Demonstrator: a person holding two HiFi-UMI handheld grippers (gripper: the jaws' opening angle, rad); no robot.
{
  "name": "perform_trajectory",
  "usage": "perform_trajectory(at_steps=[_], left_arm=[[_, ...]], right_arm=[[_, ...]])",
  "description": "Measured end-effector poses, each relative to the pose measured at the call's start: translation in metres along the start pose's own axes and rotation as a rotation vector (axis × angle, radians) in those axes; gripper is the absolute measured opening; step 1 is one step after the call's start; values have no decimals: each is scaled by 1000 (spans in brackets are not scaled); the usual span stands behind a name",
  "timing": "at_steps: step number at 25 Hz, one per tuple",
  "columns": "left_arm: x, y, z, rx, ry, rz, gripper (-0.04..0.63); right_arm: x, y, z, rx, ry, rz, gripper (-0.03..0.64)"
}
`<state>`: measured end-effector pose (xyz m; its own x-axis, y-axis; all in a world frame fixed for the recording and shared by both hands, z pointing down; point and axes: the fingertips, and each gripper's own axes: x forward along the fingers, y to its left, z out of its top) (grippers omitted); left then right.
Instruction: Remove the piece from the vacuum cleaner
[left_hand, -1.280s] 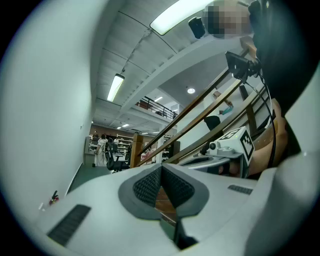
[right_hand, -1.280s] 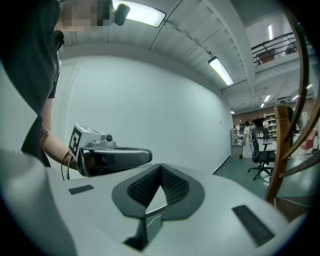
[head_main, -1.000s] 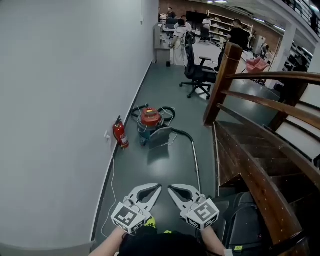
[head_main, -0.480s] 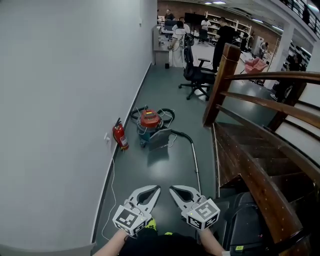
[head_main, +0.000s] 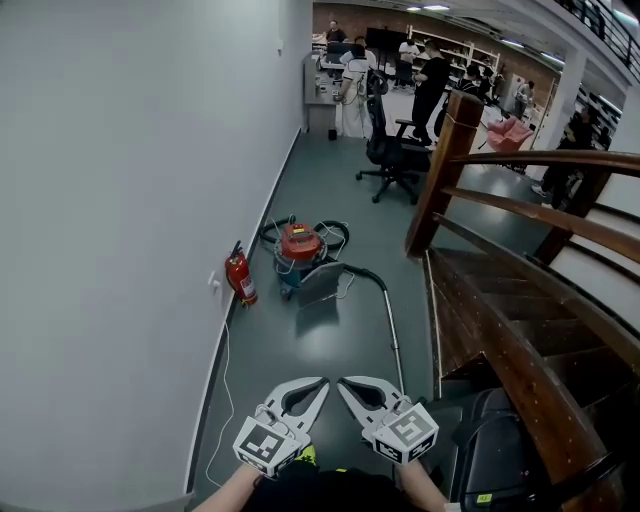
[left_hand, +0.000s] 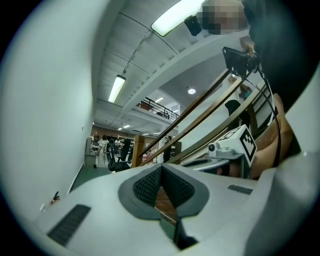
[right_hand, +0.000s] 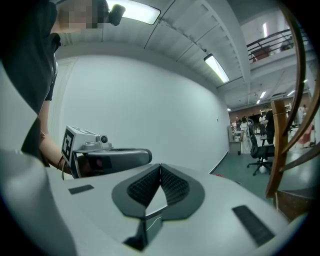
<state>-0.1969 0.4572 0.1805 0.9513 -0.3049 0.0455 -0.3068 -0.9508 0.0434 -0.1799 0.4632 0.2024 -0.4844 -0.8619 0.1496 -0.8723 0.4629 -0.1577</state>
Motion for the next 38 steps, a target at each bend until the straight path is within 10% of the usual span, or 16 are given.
perform_trajectory(at_steps=[38], left_arm=[[48, 124, -30, -115, 65, 55, 8]], right_arm=[[98, -93, -5, 26, 76, -7, 18]])
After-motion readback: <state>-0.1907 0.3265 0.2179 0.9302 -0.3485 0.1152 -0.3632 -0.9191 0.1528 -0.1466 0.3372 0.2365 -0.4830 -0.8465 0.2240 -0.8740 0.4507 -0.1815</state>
